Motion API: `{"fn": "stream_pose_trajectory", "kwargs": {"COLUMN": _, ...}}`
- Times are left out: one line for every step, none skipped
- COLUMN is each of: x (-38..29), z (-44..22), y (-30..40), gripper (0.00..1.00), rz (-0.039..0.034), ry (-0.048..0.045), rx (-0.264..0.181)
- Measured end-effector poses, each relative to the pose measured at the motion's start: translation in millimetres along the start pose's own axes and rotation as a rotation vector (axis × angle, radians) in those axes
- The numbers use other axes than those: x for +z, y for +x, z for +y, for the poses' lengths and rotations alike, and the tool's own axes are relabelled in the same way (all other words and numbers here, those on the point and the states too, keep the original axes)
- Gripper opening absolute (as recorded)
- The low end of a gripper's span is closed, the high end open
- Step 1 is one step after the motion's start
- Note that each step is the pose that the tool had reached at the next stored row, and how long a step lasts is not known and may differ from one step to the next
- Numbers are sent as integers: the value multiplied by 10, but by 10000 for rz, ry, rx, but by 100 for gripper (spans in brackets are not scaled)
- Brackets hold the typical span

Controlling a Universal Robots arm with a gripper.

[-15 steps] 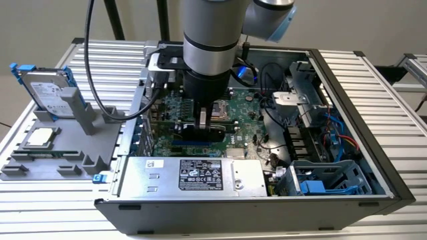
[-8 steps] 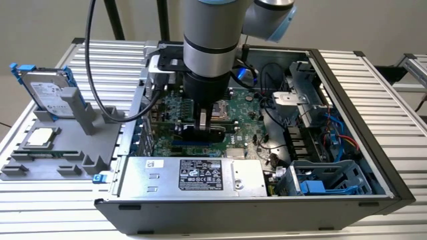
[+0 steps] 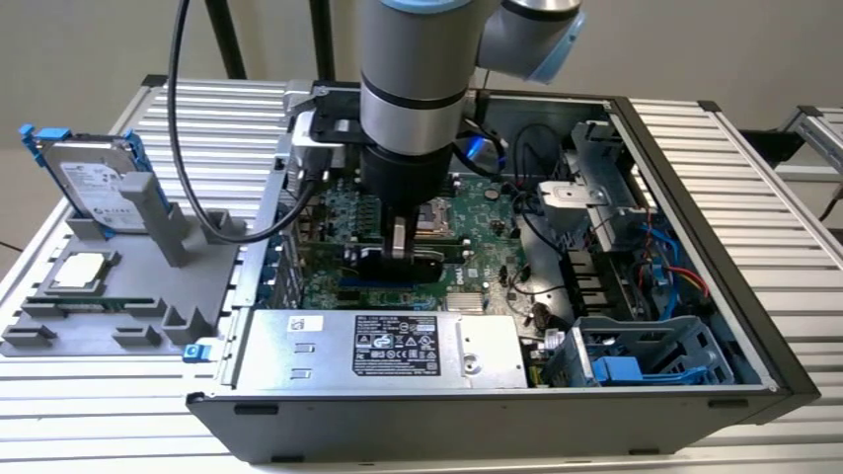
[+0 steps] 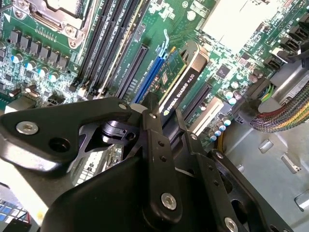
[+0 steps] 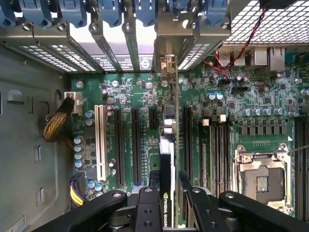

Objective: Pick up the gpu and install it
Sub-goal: 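Insert the gpu into the slot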

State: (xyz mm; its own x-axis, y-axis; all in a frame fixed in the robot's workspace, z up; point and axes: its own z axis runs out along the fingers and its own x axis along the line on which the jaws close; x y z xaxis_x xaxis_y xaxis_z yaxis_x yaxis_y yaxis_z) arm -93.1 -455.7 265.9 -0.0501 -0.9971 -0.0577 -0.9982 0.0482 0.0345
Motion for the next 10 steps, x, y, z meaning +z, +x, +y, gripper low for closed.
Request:
{"fn": "stream_pose_trajectory", "kwargs": {"x": 1, "z": 4, "y": 0, "gripper": 0, "rz": 2, "ry": -1, "rx": 1}}
{"fn": "stream_pose_trajectory", "kwargs": {"x": 2, "z": 7, "y": 0, "gripper": 0, "rz": 3, "ry": -1, "rx": 1}}
{"fn": "stream_pose_trajectory", "kwargs": {"x": 5, "z": 11, "y": -1, "gripper": 0, "rz": 1, "ry": 0, "rx": 0}}
{"fn": "stream_pose_trajectory", "kwargs": {"x": 8, "z": 14, "y": -1, "gripper": 0, "rz": -1, "ry": 0, "rx": 0}}
{"fn": "stream_pose_trajectory", "kwargs": {"x": 11, "z": 15, "y": -1, "gripper": 0, "rz": -1, "ry": 1, "rx": 0}}
{"fn": "stream_pose_trajectory", "kwargs": {"x": 17, "z": 14, "y": -1, "gripper": 0, "rz": -2, "ry": 1, "rx": -2}}
{"fn": "stream_pose_trajectory", "kwargs": {"x": 24, "z": 15, "y": -1, "gripper": 0, "rz": -1, "ry": 0, "rx": -2}}
{"fn": "stream_pose_trajectory", "kwargs": {"x": 29, "z": 16, "y": 0, "gripper": 0, "rz": 1, "ry": 0, "rx": 0}}
{"fn": "stream_pose_trajectory", "kwargs": {"x": 34, "z": 16, "y": 0, "gripper": 0, "rz": 4, "ry": -1, "rx": 0}}
{"fn": "stream_pose_trajectory", "kwargs": {"x": 39, "z": 16, "y": 1, "gripper": 0, "rz": 3, "ry": -2, "rx": 0}}
